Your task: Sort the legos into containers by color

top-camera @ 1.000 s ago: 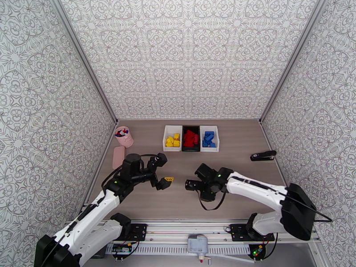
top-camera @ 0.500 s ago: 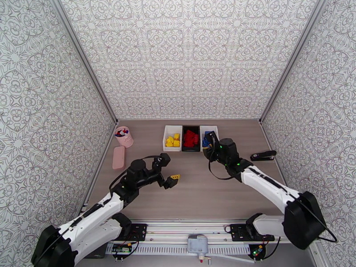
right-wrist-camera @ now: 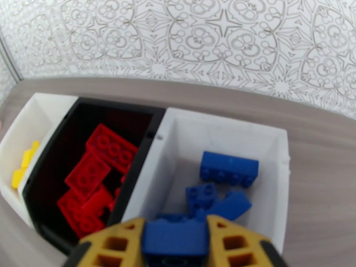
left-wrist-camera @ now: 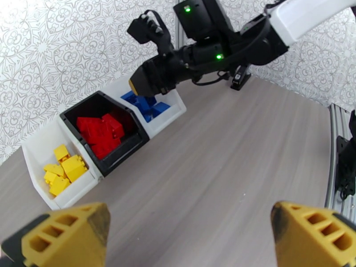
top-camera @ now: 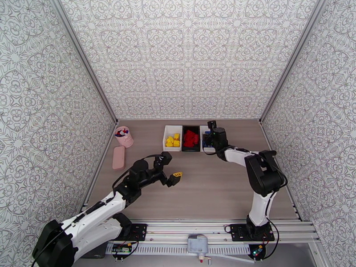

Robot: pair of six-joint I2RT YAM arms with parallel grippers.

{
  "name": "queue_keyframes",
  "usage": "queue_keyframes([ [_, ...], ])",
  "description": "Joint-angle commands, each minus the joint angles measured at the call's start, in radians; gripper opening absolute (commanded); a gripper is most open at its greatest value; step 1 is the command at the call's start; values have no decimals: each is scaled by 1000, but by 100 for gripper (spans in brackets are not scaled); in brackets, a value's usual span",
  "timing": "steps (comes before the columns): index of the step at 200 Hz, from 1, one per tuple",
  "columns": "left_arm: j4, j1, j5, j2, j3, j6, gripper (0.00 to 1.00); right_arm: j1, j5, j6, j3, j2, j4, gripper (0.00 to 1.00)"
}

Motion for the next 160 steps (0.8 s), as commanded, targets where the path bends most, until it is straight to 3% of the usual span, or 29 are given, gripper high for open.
queue_keyframes([
  [1,24,1,-32,-2,-2,7,100,-8,4,3,69,38,30,29],
  [31,2,27,-81,-17,2,0,100,-17,-14,-9,57,-3,8,61],
  [53,-48,73,-234,-37,2,-1,100,-23,-23,-29,-12,-91,4,83],
  [78,-78,159,-419,-76,-11,-27,100,-34,-42,-84,-133,-229,-11,99],
  [105,-68,246,-597,-110,-39,-21,100,-51,6,-151,-289,-393,-15,100],
  [131,-21,302,-736,-84,-70,65,100,-85,106,-190,-416,-533,-36,100],
  [160,159,399,-704,16,-155,73,100,-145,198,-208,-539,-608,-1,100],
])
